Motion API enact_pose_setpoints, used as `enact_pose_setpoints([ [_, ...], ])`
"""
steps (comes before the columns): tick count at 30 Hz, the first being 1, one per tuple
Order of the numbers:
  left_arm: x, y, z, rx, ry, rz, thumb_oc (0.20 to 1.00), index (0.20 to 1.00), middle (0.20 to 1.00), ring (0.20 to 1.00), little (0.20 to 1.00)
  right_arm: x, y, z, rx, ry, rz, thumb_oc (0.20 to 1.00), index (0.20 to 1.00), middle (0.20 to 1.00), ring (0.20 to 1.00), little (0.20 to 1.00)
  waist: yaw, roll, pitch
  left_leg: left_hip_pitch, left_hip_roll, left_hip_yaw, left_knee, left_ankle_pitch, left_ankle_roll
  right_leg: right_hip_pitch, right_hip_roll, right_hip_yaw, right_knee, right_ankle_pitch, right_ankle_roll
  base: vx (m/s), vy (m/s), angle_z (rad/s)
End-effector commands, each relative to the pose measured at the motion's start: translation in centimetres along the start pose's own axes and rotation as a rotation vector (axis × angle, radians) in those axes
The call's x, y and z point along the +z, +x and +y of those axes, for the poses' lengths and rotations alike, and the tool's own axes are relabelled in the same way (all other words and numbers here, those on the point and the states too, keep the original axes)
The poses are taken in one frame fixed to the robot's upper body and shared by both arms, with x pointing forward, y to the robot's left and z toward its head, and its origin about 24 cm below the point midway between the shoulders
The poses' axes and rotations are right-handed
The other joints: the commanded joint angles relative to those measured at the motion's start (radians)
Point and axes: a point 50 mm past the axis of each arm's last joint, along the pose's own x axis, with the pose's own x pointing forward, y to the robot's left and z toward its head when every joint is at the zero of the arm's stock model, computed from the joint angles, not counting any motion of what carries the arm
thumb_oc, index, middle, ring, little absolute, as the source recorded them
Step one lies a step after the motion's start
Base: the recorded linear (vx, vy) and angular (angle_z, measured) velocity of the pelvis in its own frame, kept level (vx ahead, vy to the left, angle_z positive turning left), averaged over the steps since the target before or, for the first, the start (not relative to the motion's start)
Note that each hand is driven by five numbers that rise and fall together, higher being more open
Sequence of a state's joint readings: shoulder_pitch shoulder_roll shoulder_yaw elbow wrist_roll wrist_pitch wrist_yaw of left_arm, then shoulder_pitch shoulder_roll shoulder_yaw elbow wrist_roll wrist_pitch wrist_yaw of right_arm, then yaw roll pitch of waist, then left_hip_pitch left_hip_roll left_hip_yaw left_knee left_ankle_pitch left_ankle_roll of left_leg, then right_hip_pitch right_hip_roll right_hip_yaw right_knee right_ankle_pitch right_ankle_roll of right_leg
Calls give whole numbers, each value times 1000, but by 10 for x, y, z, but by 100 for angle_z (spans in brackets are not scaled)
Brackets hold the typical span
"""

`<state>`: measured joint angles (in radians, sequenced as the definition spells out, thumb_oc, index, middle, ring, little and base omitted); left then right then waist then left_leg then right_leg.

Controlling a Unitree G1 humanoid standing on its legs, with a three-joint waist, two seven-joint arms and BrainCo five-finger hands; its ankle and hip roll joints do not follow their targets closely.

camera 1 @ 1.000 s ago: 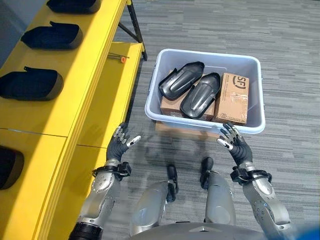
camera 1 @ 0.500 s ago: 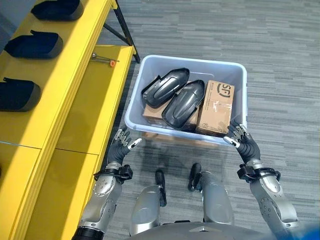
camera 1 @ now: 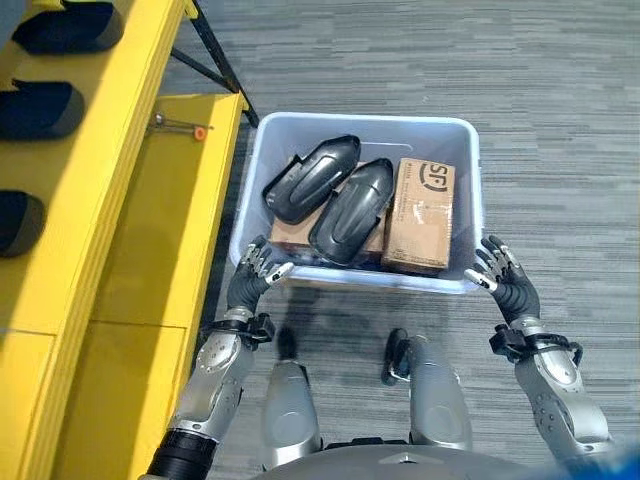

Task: Move parts from the plastic box to the shelf.

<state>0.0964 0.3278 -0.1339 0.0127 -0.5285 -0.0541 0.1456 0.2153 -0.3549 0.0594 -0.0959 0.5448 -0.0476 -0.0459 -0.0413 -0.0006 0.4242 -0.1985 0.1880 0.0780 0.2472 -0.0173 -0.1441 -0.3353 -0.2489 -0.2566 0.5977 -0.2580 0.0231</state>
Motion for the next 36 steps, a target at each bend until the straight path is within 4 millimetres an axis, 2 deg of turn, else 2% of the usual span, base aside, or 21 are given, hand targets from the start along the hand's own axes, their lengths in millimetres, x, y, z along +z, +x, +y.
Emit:
enact_pose_setpoints([
  [1,29,-14,12,-16,48,-129,1000,1000,1000,1000,1000,15,7,15,71,21,-87,1000,1000,1000,1000,1000,20,-22,-9,-45,53,-20,82,-56,36,138,-72,55,-209,95,120,34,148,-2],
  [5,33,-14,16,-2,68,-140,1000,1000,1000,1000,1000,16,7,16,65,31,-95,1000,1000,1000,1000,1000,16,-35,-7,-80,21,2,138,-96,51,154,-95,57,-277,131,135,59,178,6],
  [10,40,-11,14,-6,75,-172,1000,1000,1000,1000,1000,22,12,24,97,43,-121,1000,1000,1000,1000,1000,16,-35,-6,-87,9,11,118,-87,52,153,-102,56,-312,155,140,16,43,-5],
  [15,57,-3,3,-38,78,-251,1000,1000,1000,1000,1000,37,33,50,166,138,-176,1000,1000,1000,1000,1000,21,-28,-4,-100,1,22,78,-61,51,139,-105,50,-359,192,143,0,8,-1],
  [16,63,0,-2,-47,70,-276,1000,1000,1000,1000,1000,43,42,60,179,178,-195,1000,1000,1000,1000,1000,26,-26,-1,-105,-1,26,56,-47,50,132,-106,45,-382,208,145,0,0,0],
  [18,65,1,-4,-48,65,-285,1000,1000,1000,1000,1000,45,46,64,184,189,-203,1000,1000,1000,1000,1000,28,-24,1,-109,-1,28,51,-43,50,128,-106,43,-389,214,146,0,0,0],
  [19,69,3,-7,-49,56,-305,1000,1000,1000,1000,1000,49,51,76,195,242,-215,1000,1000,1000,1000,1000,32,-20,5,-116,-1,31,44,-36,51,118,-104,43,-402,223,145,0,0,0],
  [22,71,4,-10,-50,47,-316,1000,1000,1000,1000,1000,52,57,85,201,280,-213,1000,1000,1000,1000,1000,37,-16,11,-124,-1,32,39,-32,51,111,-106,42,-412,231,147,-11,-2,0],
  [24,75,5,-16,-59,23,-334,1000,1000,1000,1000,1000,61,67,102,230,312,-229,1000,1000,1000,1000,1000,47,-7,28,-140,-2,32,37,-25,52,96,-111,42,-413,238,145,-18,-2,-3],
  [27,77,5,-21,-71,6,-345,1000,1000,1000,1000,1000,66,74,113,237,329,-235,1000,1000,1000,1000,1000,56,-2,46,-152,-5,31,38,-22,53,87,-112,37,-414,243,144,-13,-10,0],
  [30,76,6,-26,-91,-1,-335,1000,1000,1000,1000,1000,64,83,118,207,330,-213,1000,1000,1000,1000,1000,67,8,67,-171,-7,25,37,-17,53,76,-115,30,-414,246,142,0,0,0],
  [36,78,6,-36,-130,-2,-344,1000,1000,1000,1000,1000,62,95,115,117,316,-192,1000,1000,1000,1000,1000,80,23,95,-196,-15,20,47,-21,58,54,-123,24,-392,243,142,-6,0,3],
])
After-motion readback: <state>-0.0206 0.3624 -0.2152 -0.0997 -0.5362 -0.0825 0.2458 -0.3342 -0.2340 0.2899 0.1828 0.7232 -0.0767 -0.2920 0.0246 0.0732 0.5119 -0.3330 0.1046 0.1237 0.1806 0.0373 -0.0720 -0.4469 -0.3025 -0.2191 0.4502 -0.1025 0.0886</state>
